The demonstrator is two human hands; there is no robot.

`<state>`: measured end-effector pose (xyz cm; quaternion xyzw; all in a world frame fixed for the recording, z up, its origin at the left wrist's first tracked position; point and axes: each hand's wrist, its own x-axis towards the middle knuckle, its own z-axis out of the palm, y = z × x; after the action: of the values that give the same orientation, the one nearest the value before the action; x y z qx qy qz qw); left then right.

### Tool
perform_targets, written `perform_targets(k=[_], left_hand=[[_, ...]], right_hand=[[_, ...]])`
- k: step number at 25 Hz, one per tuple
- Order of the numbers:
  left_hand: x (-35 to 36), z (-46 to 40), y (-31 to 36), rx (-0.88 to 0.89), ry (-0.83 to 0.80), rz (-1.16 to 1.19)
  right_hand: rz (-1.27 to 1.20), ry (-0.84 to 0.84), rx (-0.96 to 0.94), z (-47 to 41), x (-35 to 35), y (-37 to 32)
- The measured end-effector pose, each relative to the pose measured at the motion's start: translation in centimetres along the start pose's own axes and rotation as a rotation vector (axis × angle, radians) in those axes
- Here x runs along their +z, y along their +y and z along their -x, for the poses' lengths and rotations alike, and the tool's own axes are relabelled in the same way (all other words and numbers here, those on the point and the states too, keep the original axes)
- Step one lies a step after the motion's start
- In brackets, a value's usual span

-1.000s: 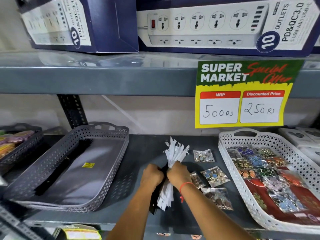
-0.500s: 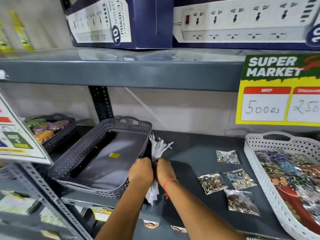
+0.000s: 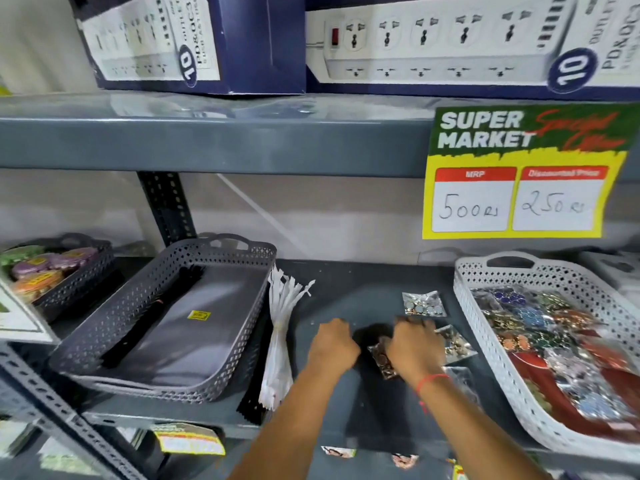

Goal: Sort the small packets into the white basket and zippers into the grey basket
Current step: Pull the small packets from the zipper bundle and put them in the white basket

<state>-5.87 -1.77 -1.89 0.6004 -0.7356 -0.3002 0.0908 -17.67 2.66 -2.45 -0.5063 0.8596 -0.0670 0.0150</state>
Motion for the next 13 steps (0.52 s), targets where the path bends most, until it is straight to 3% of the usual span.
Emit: perform_targets(k=[4, 10, 13], left_hand=[[3.3, -0.7, 1.6, -0.081, -0.065, 0.297], [4.2, -1.5, 1.5, -0.183, -0.057, 0.499], [3.9, -1.2, 2.0, -0.213, -0.063, 0.573]], right_hand=[[-0.089, -0.209, 0.091, -0.4, -0.1, 2.8], [-0.382, -0.369, 0.134, -1.6, -0.5, 2.6], [-0.677, -0.397, 0.114, -1.4, -2.7, 3.2]])
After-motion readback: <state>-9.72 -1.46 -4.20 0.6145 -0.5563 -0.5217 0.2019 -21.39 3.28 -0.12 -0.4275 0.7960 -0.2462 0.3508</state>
